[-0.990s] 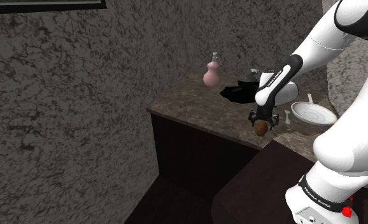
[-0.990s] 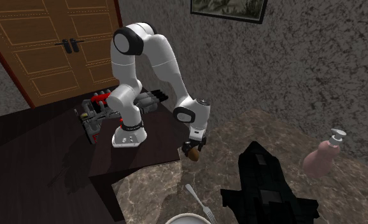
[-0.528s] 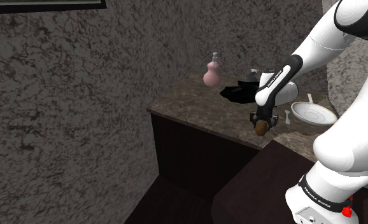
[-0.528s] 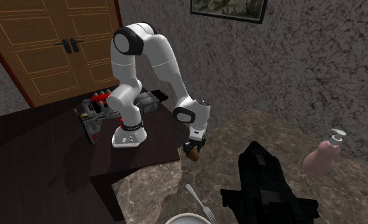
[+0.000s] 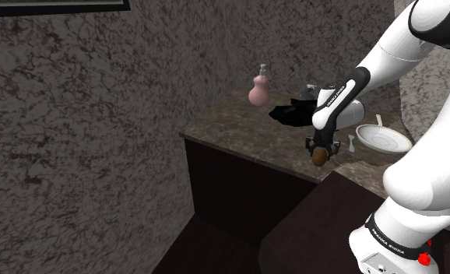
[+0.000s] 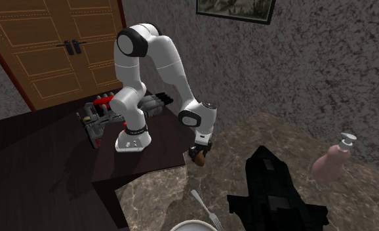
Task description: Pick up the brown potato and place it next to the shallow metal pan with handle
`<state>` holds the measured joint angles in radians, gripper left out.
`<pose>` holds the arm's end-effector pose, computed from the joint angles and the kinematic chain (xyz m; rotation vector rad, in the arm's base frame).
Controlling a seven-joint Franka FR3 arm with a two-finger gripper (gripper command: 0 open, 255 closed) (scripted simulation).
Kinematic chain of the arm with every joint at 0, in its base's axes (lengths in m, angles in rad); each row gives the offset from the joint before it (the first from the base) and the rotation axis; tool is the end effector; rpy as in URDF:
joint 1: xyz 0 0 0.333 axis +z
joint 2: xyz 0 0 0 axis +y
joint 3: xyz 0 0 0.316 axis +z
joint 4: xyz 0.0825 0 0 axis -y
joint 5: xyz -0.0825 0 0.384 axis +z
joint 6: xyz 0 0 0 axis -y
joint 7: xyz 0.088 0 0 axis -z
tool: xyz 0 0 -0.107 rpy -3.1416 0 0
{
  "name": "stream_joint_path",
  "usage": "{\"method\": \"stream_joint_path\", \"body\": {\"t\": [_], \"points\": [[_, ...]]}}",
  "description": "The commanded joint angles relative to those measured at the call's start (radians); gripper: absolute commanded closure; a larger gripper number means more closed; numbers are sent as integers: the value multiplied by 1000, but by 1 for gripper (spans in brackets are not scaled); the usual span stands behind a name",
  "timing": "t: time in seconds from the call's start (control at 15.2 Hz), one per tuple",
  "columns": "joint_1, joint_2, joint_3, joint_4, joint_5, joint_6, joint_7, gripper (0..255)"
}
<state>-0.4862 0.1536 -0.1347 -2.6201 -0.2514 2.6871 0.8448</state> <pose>0.3471 -0.2412 0.1899 2.4547 -1.7415 -0.1098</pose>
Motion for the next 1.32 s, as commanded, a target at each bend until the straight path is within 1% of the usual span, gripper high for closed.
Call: {"method": "stream_joint_path", "body": {"t": [0.0, 0.59, 1.25], "points": [[0, -16, 1, -2, 2, -15, -3, 255], [2, -155, 5, -3, 22, -152, -30, 255], [6, -290, 10, 20, 40, -309, -54, 255]]}}
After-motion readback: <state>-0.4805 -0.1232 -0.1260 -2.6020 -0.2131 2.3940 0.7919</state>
